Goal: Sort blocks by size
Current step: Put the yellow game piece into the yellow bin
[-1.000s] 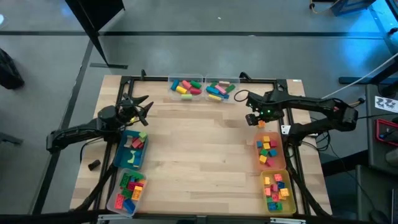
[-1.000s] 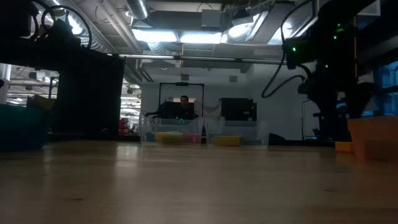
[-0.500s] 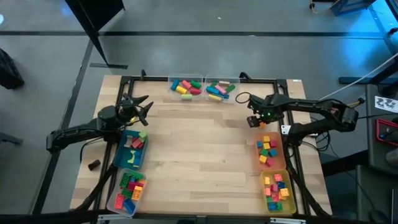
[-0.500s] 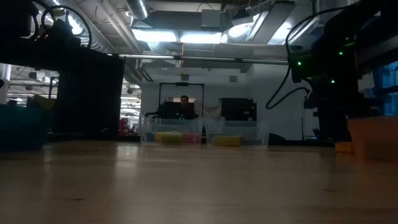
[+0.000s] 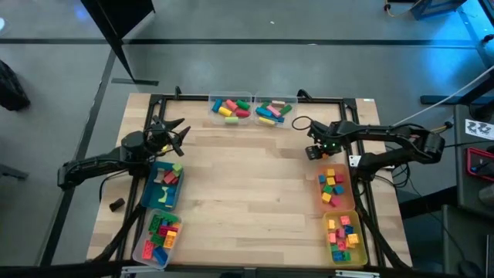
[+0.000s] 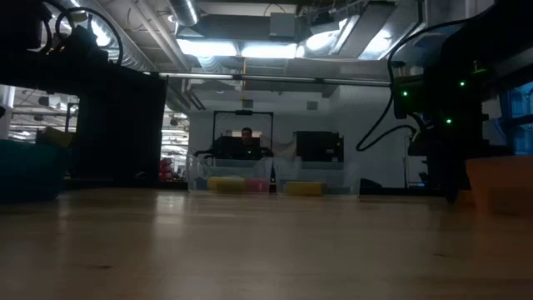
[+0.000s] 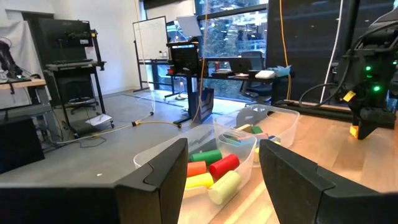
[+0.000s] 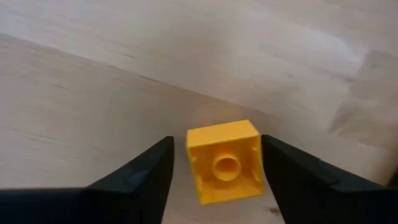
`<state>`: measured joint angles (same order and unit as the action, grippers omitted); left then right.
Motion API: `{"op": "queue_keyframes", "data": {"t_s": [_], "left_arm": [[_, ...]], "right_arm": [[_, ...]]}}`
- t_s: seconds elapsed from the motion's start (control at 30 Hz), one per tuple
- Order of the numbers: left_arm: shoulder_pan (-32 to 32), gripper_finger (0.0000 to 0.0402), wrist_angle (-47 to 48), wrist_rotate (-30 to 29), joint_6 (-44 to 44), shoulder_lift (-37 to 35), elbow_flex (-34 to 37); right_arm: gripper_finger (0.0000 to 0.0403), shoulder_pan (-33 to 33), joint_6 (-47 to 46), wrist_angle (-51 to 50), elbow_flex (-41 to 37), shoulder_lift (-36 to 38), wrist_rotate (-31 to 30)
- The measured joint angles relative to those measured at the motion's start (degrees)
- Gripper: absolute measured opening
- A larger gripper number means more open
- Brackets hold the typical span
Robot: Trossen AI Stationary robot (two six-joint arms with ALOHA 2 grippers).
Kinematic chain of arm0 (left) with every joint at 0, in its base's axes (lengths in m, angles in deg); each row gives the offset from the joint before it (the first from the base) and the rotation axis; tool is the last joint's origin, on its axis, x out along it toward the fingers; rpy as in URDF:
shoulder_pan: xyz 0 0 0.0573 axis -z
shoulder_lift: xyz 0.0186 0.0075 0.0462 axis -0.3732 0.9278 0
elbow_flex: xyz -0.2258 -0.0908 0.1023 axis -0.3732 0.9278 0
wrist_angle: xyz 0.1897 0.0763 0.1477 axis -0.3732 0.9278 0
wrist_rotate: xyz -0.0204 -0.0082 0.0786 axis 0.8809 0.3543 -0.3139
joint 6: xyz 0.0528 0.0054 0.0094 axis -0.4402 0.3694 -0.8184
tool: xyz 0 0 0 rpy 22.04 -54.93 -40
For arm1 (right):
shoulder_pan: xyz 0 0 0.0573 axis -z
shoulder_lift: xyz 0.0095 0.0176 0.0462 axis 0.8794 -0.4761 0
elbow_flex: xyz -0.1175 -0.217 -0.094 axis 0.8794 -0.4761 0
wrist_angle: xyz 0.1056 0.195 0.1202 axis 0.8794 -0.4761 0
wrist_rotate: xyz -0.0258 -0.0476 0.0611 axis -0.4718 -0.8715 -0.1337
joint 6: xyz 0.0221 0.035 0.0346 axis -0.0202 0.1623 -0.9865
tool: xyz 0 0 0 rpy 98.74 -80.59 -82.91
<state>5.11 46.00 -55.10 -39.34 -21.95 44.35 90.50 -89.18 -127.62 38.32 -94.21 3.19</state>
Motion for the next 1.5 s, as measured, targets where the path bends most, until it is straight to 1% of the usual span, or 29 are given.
{"op": "queue_keyframes", "data": {"t_s": [0.13,0.23,0.3,0.57,0.67,0.77,0.93,1.1,1.27,1.4,1.5], "left_arm": [[-0.01,0.0184,-0.02,0.0,0.0,0.01,-0.01],[0.0,0.0184,-0.01,0.0,0.0,0.0,0.0],[0.0,0.0184,-0.01,-0.01,0.0,0.0,0.0],[0.0,0.0184,-0.01,0.0,0.0,0.0,-0.01],[0.0,0.0184,-0.01,0.0,0.0,-0.01,0.01],[-0.01,0.0184,-0.01,0.0,0.0,0.01,-0.01],[0.0,0.0184,-0.01,0.0,0.0,0.01,0.0],[0.01,0.0184,-0.02,0.0,0.0,0.01,-0.01],[0.0,0.0184,-0.02,0.0,0.0,0.01,0.01],[-0.01,0.0184,-0.01,-0.01,0.0,0.0,-0.01],[-0.01,0.0184,-0.01,-0.01,0.0,-0.01,0.0]], "right_arm": [[0.0195,-0.02,-0.05,0.8,-0.13,0.0,2.28],[0.0156,-0.02,-0.05,1.12,-0.12,0.01,5.21],[0.014,-0.02,-0.04,1.1,-0.07,0.09,7.68],[0.014,-0.02,-0.07,0.28,-0.11,0.15,15.49],[0.0149,-0.02,0.03,0.89,-0.13,0.15,17.46],[0.015,-0.02,1.45,2.0,0.13,0.14,17.83],[0.0144,-0.04,4.83,1.66,3.08,0.13,15.74],[0.0144,-0.09,5.91,-4.15,7.34,0.13,15.53],[0.0144,-0.63,5.9,-12.29,11.88,0.13,19.82],[0.0144,-4.02,4.63,-17.61,15.89,0.13,20.31],[0.0144,-7.69,3.13,-21.42,19.15,0.13,19.39]]}}
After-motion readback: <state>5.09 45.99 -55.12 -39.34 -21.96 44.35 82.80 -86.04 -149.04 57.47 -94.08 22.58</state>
